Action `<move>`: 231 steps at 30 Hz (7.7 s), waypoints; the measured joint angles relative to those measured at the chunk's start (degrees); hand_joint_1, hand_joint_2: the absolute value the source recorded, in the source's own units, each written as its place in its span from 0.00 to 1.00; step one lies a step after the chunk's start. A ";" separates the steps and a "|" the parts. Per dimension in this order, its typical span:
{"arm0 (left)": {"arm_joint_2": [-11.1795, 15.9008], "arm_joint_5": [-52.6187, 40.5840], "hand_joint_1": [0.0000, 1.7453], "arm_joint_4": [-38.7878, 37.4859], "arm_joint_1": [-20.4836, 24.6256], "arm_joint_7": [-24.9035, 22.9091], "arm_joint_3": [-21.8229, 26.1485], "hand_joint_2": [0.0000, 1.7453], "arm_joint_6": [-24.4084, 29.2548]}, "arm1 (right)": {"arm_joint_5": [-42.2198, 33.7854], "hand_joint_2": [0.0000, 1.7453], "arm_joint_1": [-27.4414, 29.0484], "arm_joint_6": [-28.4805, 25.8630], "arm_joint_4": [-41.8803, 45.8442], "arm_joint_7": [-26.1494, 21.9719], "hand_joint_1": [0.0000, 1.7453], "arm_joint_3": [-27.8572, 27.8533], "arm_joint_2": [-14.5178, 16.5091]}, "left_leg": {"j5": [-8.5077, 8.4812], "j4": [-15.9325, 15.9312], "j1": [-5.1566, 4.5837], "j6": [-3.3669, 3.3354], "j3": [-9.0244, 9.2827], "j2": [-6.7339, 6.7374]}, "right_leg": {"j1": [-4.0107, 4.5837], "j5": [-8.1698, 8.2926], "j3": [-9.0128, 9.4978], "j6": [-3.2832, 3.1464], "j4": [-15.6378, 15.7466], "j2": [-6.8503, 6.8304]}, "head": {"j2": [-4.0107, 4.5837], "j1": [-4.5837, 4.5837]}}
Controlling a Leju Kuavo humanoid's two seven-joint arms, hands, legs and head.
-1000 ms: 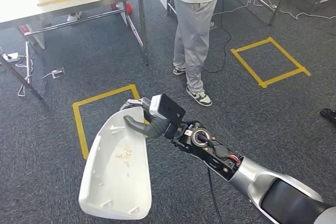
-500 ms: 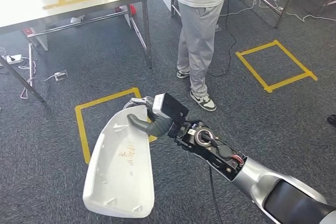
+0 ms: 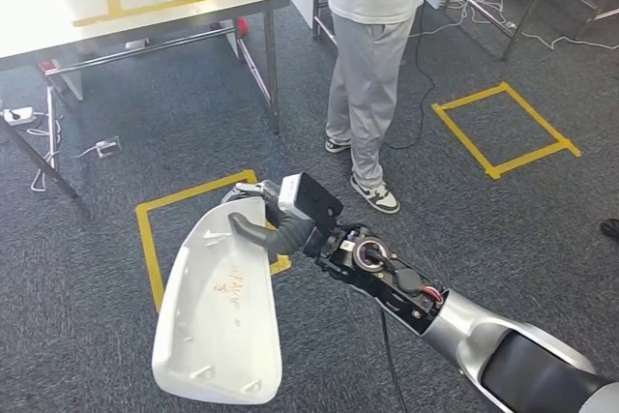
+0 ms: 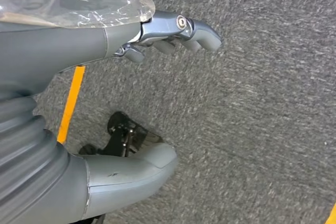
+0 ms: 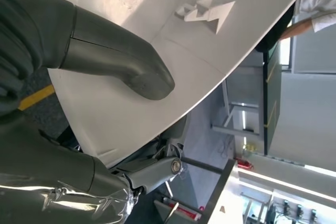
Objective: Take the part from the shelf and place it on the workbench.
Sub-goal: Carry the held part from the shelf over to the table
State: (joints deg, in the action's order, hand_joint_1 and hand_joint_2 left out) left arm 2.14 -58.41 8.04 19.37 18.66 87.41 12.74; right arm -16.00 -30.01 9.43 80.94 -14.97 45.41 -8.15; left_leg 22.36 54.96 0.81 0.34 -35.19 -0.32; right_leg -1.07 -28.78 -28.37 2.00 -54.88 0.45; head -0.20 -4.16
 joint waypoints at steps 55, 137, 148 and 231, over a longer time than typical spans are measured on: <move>-0.32 -0.95 0.00 -0.04 0.46 -0.76 0.02 1.00 0.20 | 1.03 1.00 1.35 -0.47 1.77 1.42 1.00 -0.98 -0.33 | 1.21 7.82 0.58 1.69 -3.96 0.33 | 0.21 2.40 -0.31 -2.44 1.11 -0.39 | 0.01 0.23; -0.73 -1.75 0.00 -0.04 0.81 -0.70 0.04 1.00 -0.01 | 1.18 1.00 2.30 -1.68 4.04 2.09 1.00 -1.45 -0.72 | 3.22 -0.74 -0.36 -0.35 4.61 -0.36 | 1.11 4.69 -3.36 -2.00 0.15 -0.02 | 0.00 -0.70; -0.49 -1.89 0.00 -0.04 0.67 -0.74 0.05 1.00 0.11 | 1.62 1.00 2.35 -1.63 4.37 2.42 1.00 -1.55 -0.74 | 0.94 4.87 0.46 1.30 -1.58 0.24 | 0.61 2.86 -0.51 -2.52 1.01 -0.14 | 0.01 -0.01; -2.47 -4.62 0.00 -0.04 2.18 -1.37 0.07 1.00 1.07 | 2.68 1.00 8.58 -6.18 15.70 6.67 1.00 -4.81 -7.00 | 4.46 1.46 -0.51 -0.16 5.59 -0.15 | 1.33 6.30 -3.96 -3.34 1.19 -0.02 | 0.00 -0.96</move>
State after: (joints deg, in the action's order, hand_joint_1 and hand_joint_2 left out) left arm -0.33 -63.03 8.00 21.54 17.29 87.47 13.81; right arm -13.32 -21.43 3.25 96.64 -8.31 40.60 -15.16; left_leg 26.81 56.42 0.30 0.18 -29.60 -0.47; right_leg 0.26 -22.48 -32.33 -1.34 -53.68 0.43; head -0.20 -5.12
